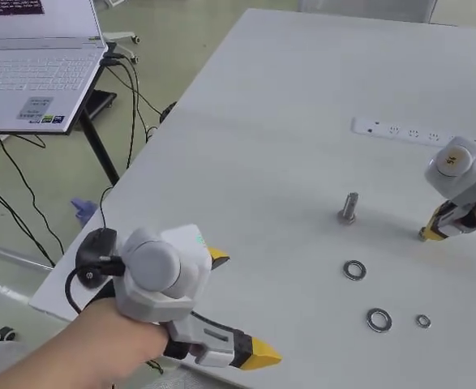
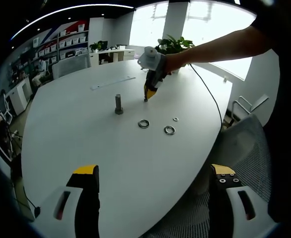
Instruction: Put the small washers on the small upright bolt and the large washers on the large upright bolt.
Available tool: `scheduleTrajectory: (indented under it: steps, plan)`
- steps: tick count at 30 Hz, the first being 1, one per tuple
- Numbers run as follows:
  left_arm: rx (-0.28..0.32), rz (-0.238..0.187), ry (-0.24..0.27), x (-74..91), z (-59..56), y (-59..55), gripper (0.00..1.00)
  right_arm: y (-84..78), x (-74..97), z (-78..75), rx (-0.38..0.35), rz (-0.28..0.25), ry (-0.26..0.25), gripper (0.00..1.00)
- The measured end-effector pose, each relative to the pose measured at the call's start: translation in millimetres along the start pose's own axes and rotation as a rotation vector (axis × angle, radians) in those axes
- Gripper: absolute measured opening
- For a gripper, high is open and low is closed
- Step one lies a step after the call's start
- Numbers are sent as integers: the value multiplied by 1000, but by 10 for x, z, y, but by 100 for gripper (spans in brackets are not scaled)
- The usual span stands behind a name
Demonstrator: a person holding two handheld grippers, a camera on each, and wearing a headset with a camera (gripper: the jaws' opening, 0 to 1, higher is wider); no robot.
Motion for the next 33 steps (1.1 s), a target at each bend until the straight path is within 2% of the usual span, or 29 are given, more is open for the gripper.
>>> scheduleTrajectory:
  steps: [24, 33]
  plan:
    - [-1, 15, -14, -27, -32, -26, 89, 27, -33, 6, 38, 5, -10, 14]
    - [1, 13, -14, -16, -50, -32, 89, 21, -21, 10, 29, -2, -6, 23]
Point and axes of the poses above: the centre of the closed fingertips' face, and the gripper's own axes: x roughly backward along the fingers, z roughly to its left, y roughly out of its top, the point moved 8 cm from there along x, roughly backward along the fingers, and after that the axes turned 8 degrees about z, right-handed, at the moved point
